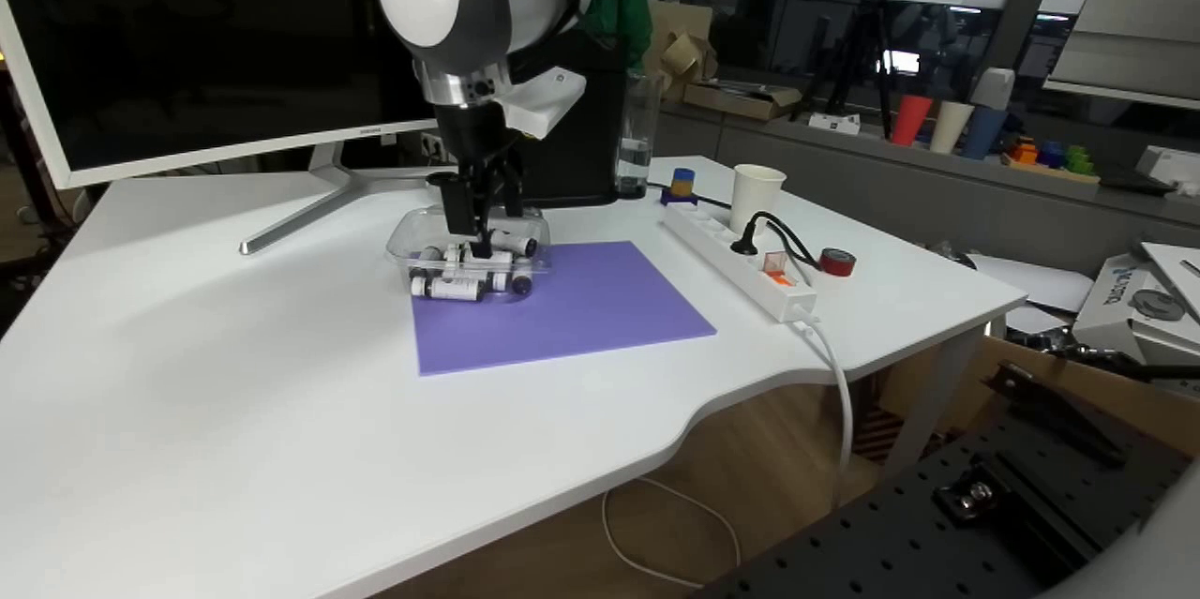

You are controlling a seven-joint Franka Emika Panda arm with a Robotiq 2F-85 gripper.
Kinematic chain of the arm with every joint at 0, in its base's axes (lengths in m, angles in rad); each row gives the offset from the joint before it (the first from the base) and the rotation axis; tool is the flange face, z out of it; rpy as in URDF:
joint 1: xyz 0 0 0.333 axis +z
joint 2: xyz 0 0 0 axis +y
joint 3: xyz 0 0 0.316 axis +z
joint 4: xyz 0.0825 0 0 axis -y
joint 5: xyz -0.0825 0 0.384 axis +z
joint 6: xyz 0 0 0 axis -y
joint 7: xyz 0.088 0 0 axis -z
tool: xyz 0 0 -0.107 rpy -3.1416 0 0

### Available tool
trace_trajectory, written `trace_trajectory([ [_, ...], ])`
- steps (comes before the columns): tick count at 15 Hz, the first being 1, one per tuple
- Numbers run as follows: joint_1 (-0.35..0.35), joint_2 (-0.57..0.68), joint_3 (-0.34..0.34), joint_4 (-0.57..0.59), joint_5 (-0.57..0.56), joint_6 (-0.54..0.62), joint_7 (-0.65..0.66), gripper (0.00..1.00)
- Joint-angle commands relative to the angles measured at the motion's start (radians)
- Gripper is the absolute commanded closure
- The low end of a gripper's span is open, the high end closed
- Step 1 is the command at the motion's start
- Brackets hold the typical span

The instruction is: Remove a bottle from the colourless bowl and put it on the purple bowl

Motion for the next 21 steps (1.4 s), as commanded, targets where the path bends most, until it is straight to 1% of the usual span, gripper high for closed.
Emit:
trace_trajectory([
  [1,0.013,0.044,-0.005,0.061,-0.004,-0.03,0.017,0.27],
  [9,0.026,0.086,0.011,0.099,0.004,-0.049,-0.006,0.83],
  [11,0.024,0.085,0.018,0.1,0.009,-0.062,-0.011,0.95],
  [15,0.021,0.026,0.022,0.054,0.013,-0.058,0.003,0.93],
  [18,0.016,-0.045,0.014,0.001,0.024,-0.045,0.038,0.93],
  [21,-0.006,-0.127,-0.002,-0.062,0.059,-0.044,0.085,0.93],
])
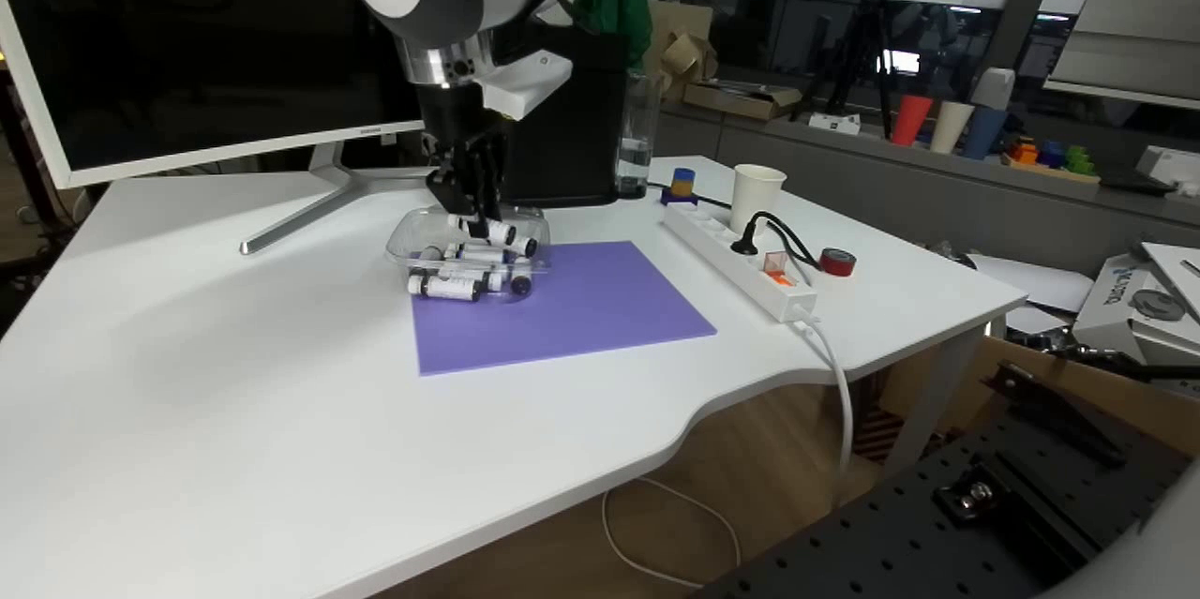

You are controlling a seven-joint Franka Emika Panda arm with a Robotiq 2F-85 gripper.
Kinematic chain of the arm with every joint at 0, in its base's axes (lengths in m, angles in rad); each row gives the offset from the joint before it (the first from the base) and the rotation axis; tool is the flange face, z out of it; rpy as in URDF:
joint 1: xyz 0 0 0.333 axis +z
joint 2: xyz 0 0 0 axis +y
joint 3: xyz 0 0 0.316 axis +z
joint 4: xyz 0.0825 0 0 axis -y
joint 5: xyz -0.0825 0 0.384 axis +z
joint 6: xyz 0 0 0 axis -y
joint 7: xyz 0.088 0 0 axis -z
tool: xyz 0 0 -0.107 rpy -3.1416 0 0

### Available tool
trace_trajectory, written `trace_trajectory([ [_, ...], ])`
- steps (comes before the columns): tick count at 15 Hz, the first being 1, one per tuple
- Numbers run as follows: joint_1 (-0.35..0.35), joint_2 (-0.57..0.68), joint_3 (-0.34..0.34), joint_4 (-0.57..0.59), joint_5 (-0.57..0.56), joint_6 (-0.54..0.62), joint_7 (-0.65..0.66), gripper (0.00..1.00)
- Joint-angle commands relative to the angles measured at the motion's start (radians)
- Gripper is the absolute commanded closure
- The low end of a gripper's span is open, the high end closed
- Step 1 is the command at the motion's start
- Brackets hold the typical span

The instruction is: Remove a bottle from the colourless bowl and put it on the purple bowl

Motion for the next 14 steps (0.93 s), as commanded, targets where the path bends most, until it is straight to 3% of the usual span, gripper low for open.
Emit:
trace_trajectory([
  [1,-0.032,-0.137,-0.015,-0.117,0.038,-0.004,0.071,0.93],
  [7,-0.115,-0.237,-0.055,-0.227,0.104,-0.002,0.095,0.93],
  [14,-0.189,-0.135,-0.071,-0.208,0.15,0.023,0.069,0.93],
])
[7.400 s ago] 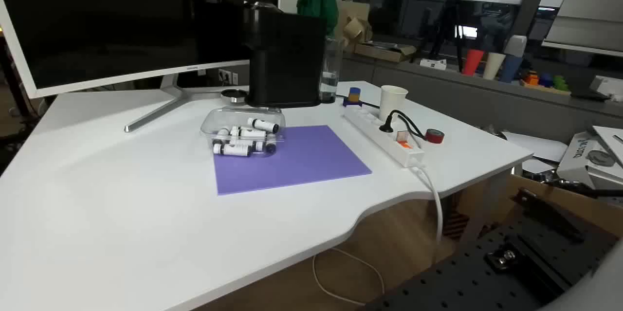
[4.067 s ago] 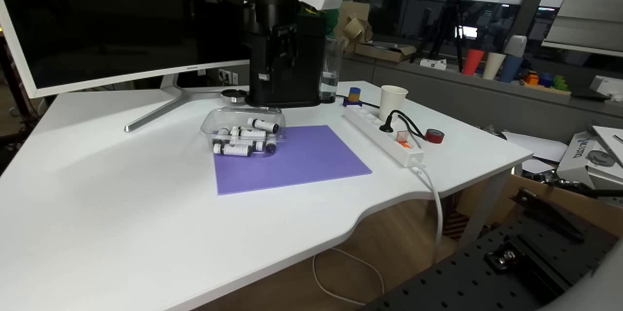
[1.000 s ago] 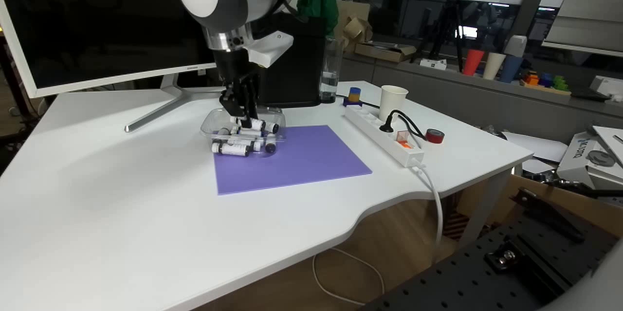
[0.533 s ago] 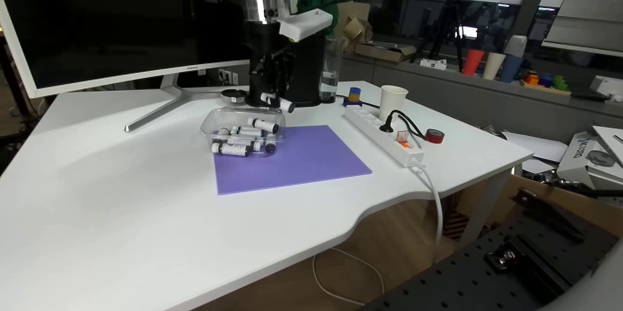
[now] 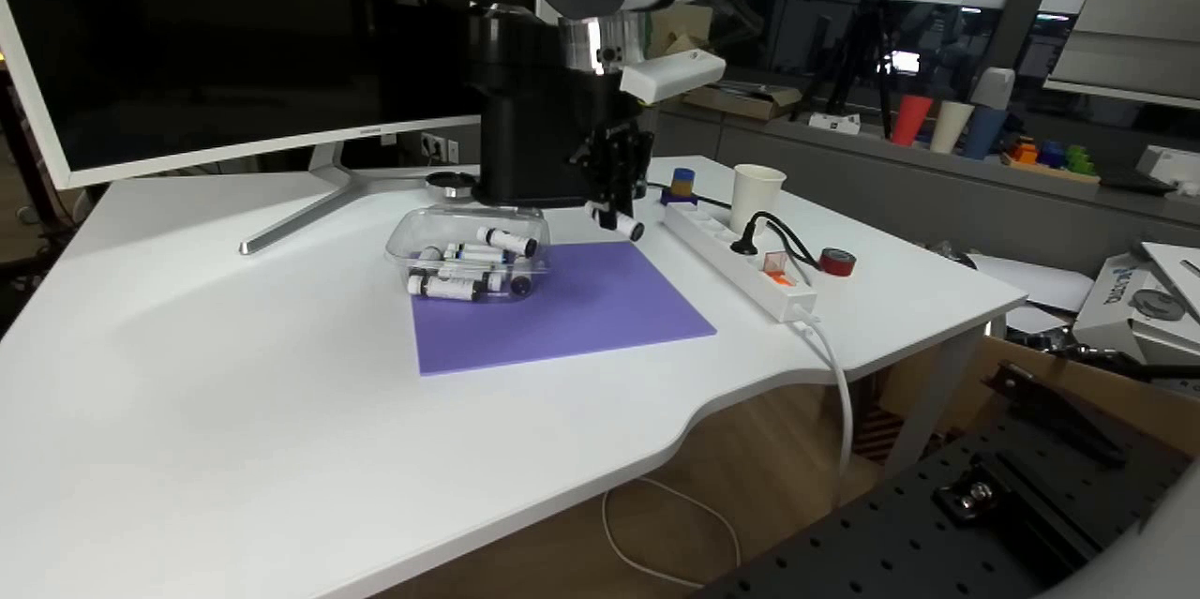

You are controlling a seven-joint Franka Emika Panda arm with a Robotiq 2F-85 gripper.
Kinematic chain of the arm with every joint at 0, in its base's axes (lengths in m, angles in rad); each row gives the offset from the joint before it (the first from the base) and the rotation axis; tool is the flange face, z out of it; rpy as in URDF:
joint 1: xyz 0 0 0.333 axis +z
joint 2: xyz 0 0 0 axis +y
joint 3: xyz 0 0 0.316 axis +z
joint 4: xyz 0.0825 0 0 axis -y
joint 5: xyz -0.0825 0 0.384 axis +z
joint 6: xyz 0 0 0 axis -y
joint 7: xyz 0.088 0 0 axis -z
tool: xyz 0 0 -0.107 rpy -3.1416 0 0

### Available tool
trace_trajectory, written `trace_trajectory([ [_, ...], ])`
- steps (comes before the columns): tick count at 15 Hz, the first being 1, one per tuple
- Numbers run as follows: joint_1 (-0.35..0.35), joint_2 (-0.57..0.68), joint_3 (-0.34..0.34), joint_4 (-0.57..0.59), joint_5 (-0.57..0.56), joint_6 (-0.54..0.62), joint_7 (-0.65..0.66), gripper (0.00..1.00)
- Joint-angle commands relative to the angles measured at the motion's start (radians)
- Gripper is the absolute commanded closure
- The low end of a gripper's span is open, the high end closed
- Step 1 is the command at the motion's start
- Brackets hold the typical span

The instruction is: Remove a bottle from the colourless bowl and put it on the purple bowl

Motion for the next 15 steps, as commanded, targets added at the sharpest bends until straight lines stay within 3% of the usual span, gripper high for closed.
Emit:
trace_trajectory([
  [1,-0.012,0.049,0.0,0.017,0.021,0.022,0.01,0.93],
  [5,-0.013,0.094,0.001,0.032,0.033,0.028,0.008,0.93],
  [6,-0.015,0.101,0.002,0.035,0.04,0.022,0.006,0.47],
  [8,-0.014,0.104,0.001,0.034,0.049,0.02,0.008,0.41],
  [13,-0.007,0.062,0.001,0.0,0.054,0.001,0.025,0.06],
  [15,-0.015,0.025,0.023,-0.019,0.109,-0.037,0.027,0.0],
])
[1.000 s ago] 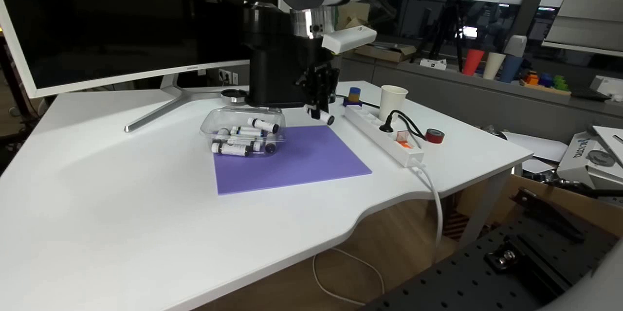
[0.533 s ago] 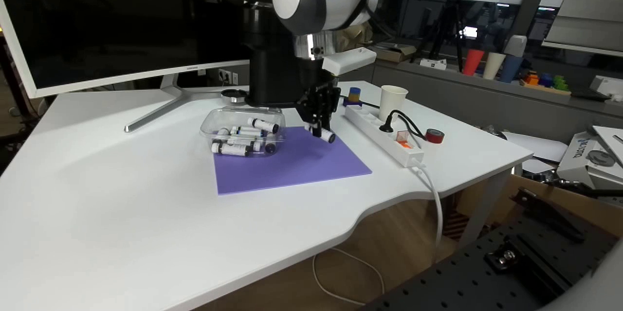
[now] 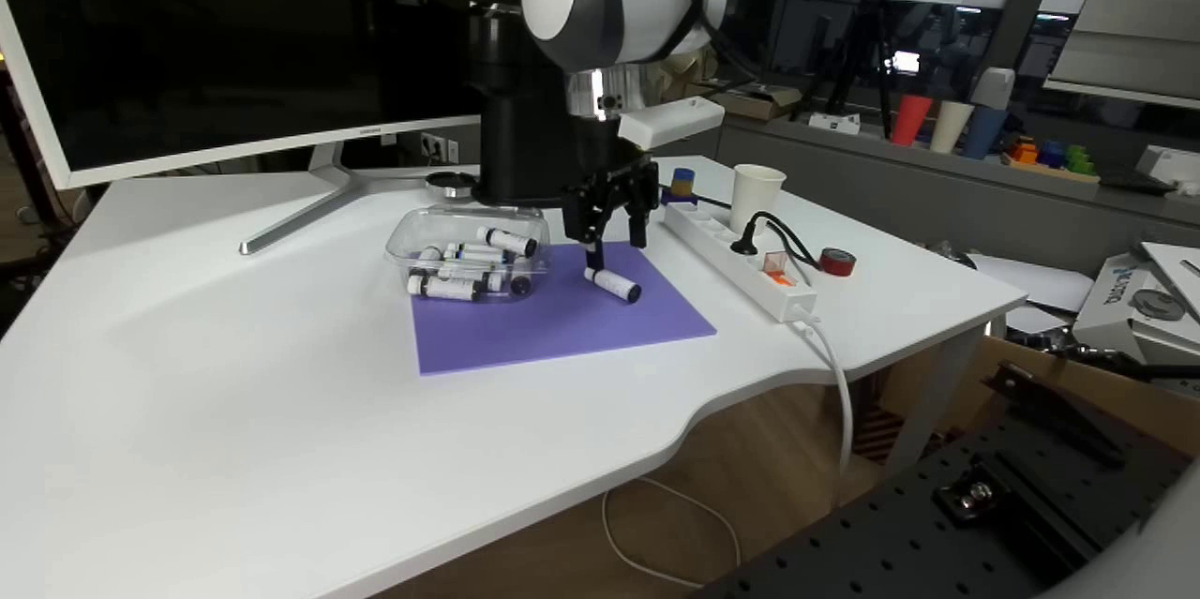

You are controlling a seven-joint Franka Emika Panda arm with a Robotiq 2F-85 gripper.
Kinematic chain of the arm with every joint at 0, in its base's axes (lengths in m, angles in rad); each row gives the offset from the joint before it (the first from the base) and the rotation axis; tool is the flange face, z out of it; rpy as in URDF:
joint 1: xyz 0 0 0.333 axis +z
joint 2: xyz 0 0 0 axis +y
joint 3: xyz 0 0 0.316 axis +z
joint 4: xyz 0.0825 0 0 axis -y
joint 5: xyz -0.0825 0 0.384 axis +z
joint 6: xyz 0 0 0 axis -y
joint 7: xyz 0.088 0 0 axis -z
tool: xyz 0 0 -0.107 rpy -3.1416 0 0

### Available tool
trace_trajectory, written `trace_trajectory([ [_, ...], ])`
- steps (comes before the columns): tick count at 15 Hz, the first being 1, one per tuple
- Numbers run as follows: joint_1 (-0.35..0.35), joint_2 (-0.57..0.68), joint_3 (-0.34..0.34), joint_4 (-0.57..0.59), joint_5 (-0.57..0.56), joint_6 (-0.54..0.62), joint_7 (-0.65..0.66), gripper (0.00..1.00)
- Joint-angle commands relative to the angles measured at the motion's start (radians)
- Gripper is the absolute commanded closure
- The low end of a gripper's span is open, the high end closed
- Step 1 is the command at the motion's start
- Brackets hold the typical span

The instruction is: Remove a bottle from the colourless bowl and put it on the purple bowl

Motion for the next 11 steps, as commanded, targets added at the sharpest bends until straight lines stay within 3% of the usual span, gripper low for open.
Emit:
trace_trajectory([
  [1,0.004,-0.092,0.019,-0.043,0.06,-0.099,0.04,0.0],
  [11,0.059,-0.314,0.033,-0.155,0.039,-0.218,0.119,0.0],
])
